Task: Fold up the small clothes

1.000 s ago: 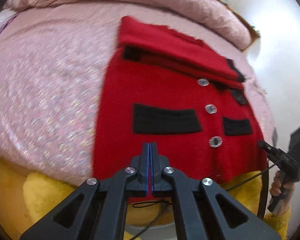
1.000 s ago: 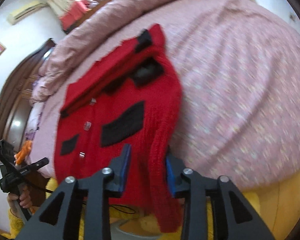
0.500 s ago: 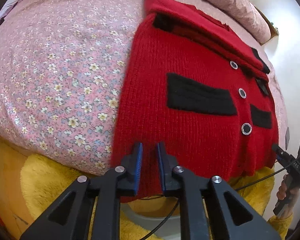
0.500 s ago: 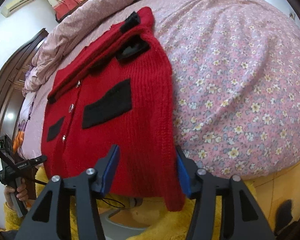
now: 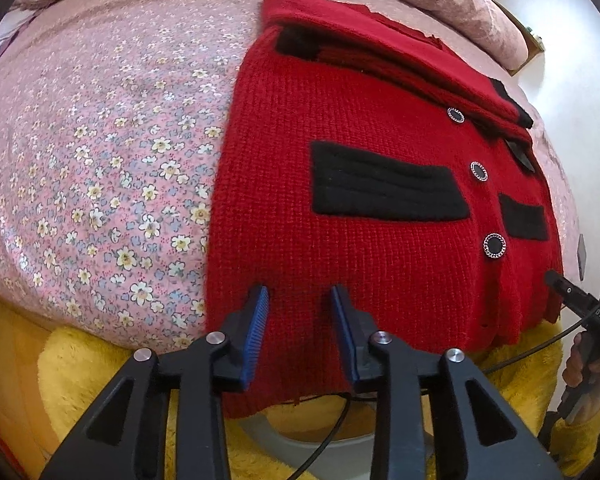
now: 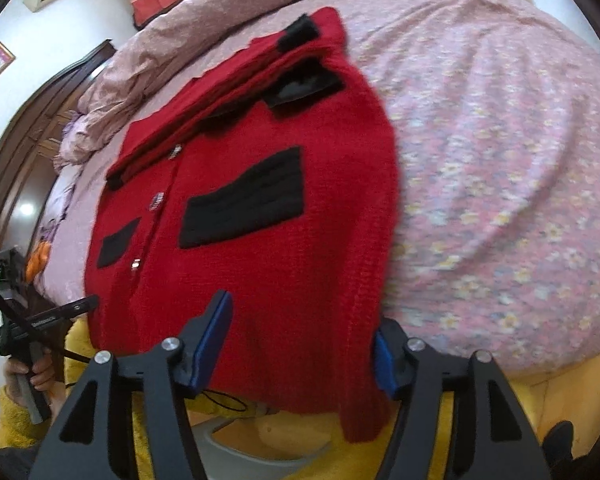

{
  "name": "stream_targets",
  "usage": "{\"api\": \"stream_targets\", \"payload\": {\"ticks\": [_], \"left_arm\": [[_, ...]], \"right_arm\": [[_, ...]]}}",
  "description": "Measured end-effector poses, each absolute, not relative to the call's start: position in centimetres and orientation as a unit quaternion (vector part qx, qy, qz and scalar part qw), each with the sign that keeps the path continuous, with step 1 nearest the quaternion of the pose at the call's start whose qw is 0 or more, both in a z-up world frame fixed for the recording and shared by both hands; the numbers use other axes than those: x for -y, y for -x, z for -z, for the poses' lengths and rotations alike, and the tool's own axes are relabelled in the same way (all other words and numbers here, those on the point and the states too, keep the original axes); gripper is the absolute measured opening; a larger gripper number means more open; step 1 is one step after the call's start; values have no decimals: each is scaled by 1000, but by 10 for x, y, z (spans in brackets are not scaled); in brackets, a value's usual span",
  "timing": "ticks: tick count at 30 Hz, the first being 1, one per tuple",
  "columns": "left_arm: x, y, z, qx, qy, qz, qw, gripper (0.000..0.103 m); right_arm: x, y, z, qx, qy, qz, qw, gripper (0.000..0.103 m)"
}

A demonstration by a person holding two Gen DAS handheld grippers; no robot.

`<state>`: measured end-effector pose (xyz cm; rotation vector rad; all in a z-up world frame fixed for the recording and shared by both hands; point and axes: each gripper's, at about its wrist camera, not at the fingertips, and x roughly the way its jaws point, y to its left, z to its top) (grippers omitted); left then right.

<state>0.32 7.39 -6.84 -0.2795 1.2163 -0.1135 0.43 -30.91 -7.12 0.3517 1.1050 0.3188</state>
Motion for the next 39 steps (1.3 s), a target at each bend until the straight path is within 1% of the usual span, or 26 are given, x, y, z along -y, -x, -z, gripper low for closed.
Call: {"api": "stream_targets", "payload": {"ticks": [6,11,14,19,21,25,28,29,30,31,33,36,39], "left_arm": [[-77,-3,69,-563,147,61,811,26],[-88,8,70,-563,169,69,806,26],[-89,5,73,-562,179,71,805,26],[-83,6,72,-558,163,87,809,27],[-81,6,73,-555,174,100,807,29],[-84,5,82,-552,252,151,780,29],[-86,2,85,-548,274,153,775,29],[-86,3,84,-549,275,152,775,27],[-85,3,84,-551,271,149,775,17],[-84,3,84,-552,269,149,775,10],[-85,5,86,-555,276,148,771,3],[-87,8,80,-550,282,156,770,0],[-86,5,64,-532,317,192,761,0]], "right_arm": [[291,-6,73,-519,-140,-163,827,66],[295,-1,74,-519,-142,-178,824,63],[296,-3,76,-519,-145,-182,823,63],[291,-4,75,-518,-137,-185,824,59],[291,-3,75,-515,-136,-185,825,57],[292,-2,75,-514,-147,-189,824,49],[292,-1,76,-514,-150,-189,823,38],[292,-1,77,-515,-152,-190,822,30],[292,-2,77,-517,-158,-192,819,25],[293,-2,78,-518,-165,-194,817,24],[292,-2,77,-515,-171,-196,817,21],[293,-2,71,-503,-186,-202,819,20],[296,-3,57,-479,-213,-218,823,19]]}}
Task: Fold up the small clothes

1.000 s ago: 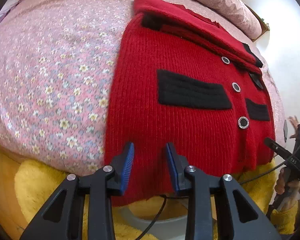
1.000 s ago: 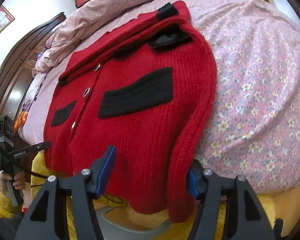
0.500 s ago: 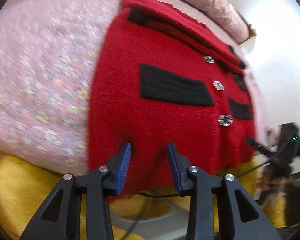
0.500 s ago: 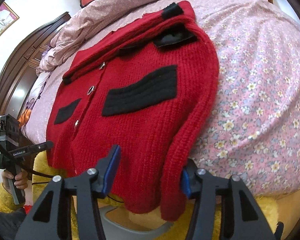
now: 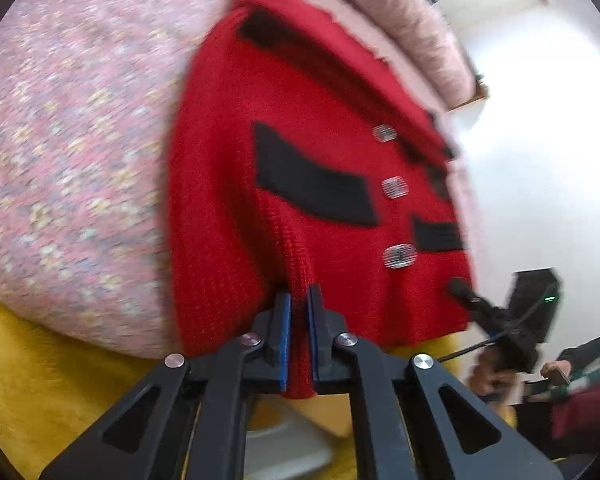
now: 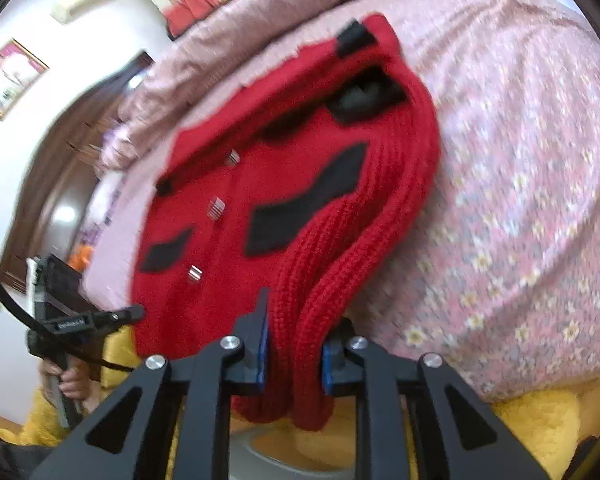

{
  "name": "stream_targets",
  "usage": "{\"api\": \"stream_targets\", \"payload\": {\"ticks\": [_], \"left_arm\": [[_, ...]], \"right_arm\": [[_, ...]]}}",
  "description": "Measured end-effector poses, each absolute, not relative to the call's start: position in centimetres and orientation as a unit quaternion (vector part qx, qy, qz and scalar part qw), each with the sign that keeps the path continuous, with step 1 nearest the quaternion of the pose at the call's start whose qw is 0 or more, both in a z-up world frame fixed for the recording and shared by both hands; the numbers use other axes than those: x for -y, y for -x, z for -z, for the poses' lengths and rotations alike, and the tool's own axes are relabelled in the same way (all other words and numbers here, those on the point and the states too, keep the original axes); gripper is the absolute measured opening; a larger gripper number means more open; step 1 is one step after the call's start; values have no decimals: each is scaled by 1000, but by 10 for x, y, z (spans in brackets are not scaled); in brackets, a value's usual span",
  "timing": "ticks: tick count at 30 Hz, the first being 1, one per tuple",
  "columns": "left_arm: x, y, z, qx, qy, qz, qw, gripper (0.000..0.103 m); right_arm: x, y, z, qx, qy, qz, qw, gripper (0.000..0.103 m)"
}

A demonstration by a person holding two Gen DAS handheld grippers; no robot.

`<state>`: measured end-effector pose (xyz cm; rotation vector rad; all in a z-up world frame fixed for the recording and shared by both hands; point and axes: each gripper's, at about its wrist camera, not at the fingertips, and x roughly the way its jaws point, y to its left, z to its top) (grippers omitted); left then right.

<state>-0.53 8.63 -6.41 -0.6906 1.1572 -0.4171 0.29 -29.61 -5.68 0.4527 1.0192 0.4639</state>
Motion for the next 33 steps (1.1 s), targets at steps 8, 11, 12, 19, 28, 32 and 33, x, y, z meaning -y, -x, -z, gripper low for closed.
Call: {"api": "stream_targets", "payload": {"ticks": [8,11,12,19,28,32,33], "left_arm": [[-88,-21,1,-457,339,228,790,0],[-90,-38,-20,-432,340,218,807,0],[-91,-44,-25,-426,343,216,809,0],[-100,-88,-51,-401,330,192,833,0],[-123,-155,-60,-391,315,159,850,0],[-131,-195,-49,-399,316,141,849,0],[-133,-205,-46,-402,316,138,848,0]], "right_arm": [[302,-15,1,-388,-245,-242,855,19],[301,-27,-13,-364,-252,-244,863,19],[300,-32,-16,-357,-254,-243,865,19],[292,-70,-43,-322,-252,-245,879,19],[291,-138,-54,-313,-247,-226,889,19],[291,-170,-48,-319,-254,-215,887,19],[290,-179,-46,-321,-254,-209,888,19]]}}
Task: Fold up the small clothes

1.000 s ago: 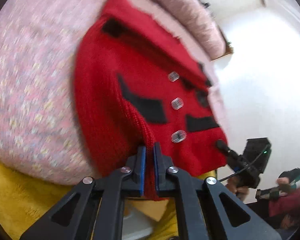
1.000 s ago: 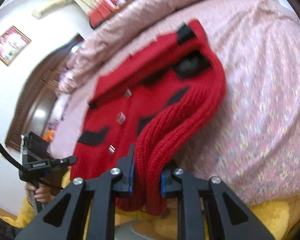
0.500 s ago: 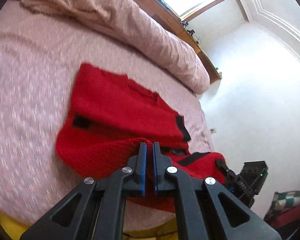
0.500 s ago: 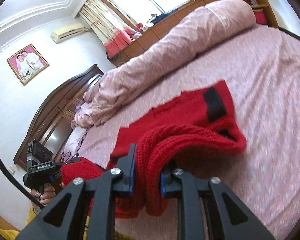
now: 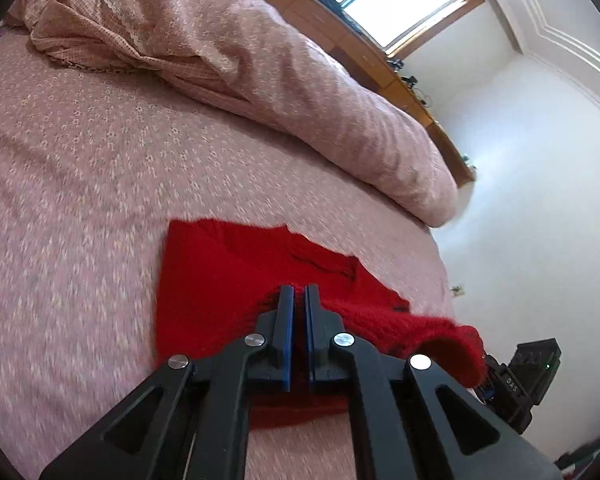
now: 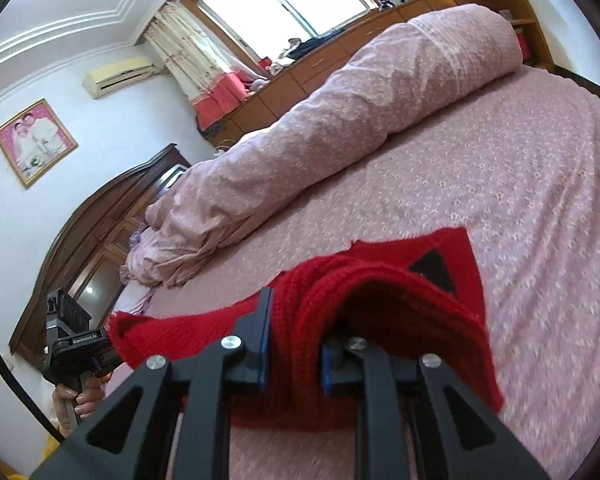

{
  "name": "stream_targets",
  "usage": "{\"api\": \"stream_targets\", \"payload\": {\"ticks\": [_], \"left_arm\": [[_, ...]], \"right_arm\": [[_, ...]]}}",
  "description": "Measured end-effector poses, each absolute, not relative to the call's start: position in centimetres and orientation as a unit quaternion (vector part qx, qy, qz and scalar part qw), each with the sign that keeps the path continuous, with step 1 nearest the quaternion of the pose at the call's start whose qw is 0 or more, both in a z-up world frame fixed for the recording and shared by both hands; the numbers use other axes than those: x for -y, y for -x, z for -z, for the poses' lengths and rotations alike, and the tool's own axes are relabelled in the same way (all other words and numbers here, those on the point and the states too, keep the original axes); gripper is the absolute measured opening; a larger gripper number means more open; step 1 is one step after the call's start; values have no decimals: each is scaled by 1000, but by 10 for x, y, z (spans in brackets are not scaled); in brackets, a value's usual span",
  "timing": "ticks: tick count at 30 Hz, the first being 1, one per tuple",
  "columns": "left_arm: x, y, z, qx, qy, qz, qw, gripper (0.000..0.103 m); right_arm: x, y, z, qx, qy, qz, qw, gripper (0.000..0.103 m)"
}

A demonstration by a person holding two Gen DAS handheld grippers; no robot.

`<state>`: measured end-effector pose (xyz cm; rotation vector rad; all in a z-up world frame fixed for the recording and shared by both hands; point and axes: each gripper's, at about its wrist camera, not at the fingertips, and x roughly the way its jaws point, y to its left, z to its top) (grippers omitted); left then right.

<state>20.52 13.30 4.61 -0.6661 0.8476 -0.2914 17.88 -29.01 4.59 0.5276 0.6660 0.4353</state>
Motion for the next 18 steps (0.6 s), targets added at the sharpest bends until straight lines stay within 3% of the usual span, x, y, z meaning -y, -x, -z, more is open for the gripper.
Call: {"api": "stream_targets", "payload": {"ticks": [14,18], "left_arm": [[-120,-303,34,-484,252,73,835,0],[-125,-303,35,-490,253,63,832,0]], "right_arm": [[295,-258,39,-397,-287,-106,865,22],[292,-259,37,-404,-283,-106,863,30]]}}
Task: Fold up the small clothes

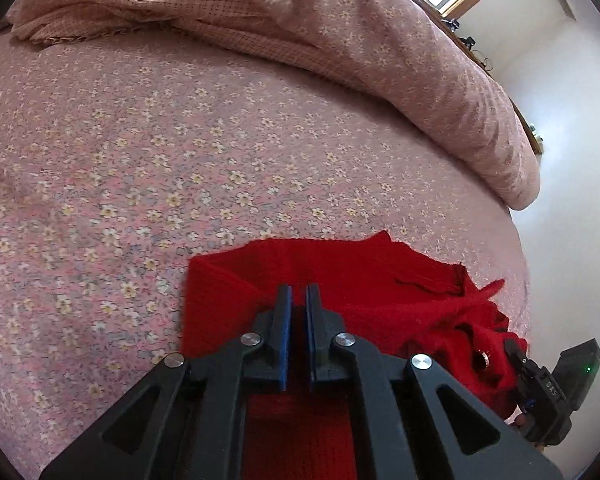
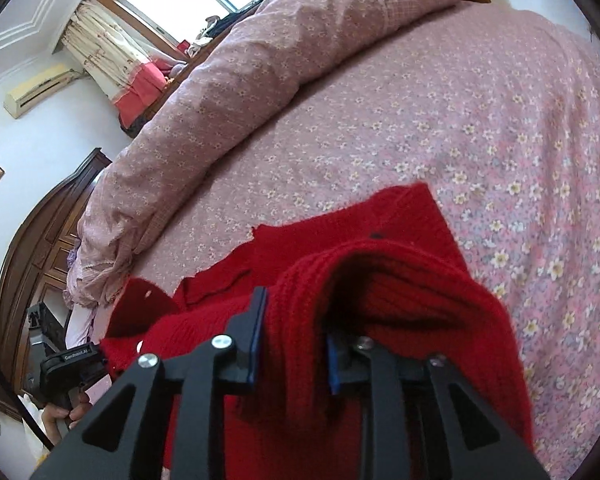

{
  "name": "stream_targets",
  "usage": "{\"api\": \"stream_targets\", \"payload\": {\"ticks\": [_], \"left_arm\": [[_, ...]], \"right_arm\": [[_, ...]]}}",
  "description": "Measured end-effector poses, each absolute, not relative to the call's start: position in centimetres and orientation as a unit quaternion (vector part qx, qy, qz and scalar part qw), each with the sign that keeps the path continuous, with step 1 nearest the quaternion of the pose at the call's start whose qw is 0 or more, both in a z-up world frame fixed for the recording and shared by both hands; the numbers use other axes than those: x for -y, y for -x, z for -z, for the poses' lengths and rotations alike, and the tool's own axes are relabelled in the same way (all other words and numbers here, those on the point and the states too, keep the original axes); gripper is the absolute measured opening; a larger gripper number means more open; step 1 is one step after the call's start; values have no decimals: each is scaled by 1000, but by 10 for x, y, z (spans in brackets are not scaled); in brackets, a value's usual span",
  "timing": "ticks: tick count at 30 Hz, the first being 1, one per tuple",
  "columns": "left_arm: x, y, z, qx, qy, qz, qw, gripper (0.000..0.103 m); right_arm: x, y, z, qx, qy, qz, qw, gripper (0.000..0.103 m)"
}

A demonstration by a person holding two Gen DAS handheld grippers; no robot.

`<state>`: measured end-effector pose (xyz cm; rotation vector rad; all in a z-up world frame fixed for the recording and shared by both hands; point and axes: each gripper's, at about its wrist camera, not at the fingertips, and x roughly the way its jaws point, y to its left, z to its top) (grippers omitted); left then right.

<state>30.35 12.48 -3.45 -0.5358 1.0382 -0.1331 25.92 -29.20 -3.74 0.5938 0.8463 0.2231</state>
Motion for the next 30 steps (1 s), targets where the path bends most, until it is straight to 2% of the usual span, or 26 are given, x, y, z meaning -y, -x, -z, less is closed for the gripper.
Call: {"api": "stream_targets", "payload": {"ticks": [6,8,18,30], "left_arm": [[-139,-287,2,-475,253,62,840,0],[-143,-281,-6,-471,248,59,844,0],[-142,-243,-25,-461,219,69,857,0],[-111,-248,13,-501,188,68,842,0]], "right_arm": [[290,-245,23,-403,-275,-108,866,46],[294,-236,16,-392,-275,-105,872,49],[302,-212,-5,-378,-228,-97,892,49],[294,-250,0,-394,-174,-93,898,49]]}}
